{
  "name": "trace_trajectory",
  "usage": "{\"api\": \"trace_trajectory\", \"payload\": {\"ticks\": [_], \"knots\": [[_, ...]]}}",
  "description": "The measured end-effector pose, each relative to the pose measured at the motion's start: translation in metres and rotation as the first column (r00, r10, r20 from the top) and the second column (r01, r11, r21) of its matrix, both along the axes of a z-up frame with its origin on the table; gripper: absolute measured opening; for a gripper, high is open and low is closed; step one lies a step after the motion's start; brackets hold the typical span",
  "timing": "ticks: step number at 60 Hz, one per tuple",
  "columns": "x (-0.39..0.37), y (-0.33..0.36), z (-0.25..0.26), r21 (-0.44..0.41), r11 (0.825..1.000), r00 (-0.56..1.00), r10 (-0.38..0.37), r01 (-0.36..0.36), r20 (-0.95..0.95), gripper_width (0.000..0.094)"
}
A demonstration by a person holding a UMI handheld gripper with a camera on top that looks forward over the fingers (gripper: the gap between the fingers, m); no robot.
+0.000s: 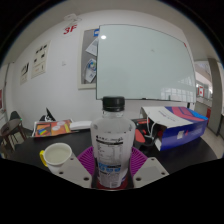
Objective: Pour water
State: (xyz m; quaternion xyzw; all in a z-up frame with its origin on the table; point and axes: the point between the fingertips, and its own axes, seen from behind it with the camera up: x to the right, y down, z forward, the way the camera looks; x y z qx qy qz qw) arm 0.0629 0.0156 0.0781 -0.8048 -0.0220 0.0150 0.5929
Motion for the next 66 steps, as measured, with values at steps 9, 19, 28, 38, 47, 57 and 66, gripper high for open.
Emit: {"api": "trace_trajectory", "payload": {"ticks": [9,19,28,38,47,57,66], "knots": [[0.002,-0.004,-0.019,0.007,1.000,0.999,0.007,-0.008,0.031,0.0416],[0.001,-0.007,-0.019,0.002,1.000,1.000,0.011,-0.011,0.026,0.0561],[0.000,-0.024,-0.034,-0.103,0.995,1.000,0.012,-0.010,0.023,0.0824],[0.004,-0.071,-0.013,-0.121,0.992,0.999,-0.041,0.044,0.027,0.0849],[-0.003,-0.140,0.021,-0.116,0.991,0.997,-0.055,0.062,0.059,0.0848],[-0.022,-0.241,0.055,-0.118,0.991,0.995,-0.055,0.065,0.083,0.0841],[-0.030,-0.321,0.072,-0.139,0.987,0.990,-0.069,0.085,0.121,0.0841]]}}
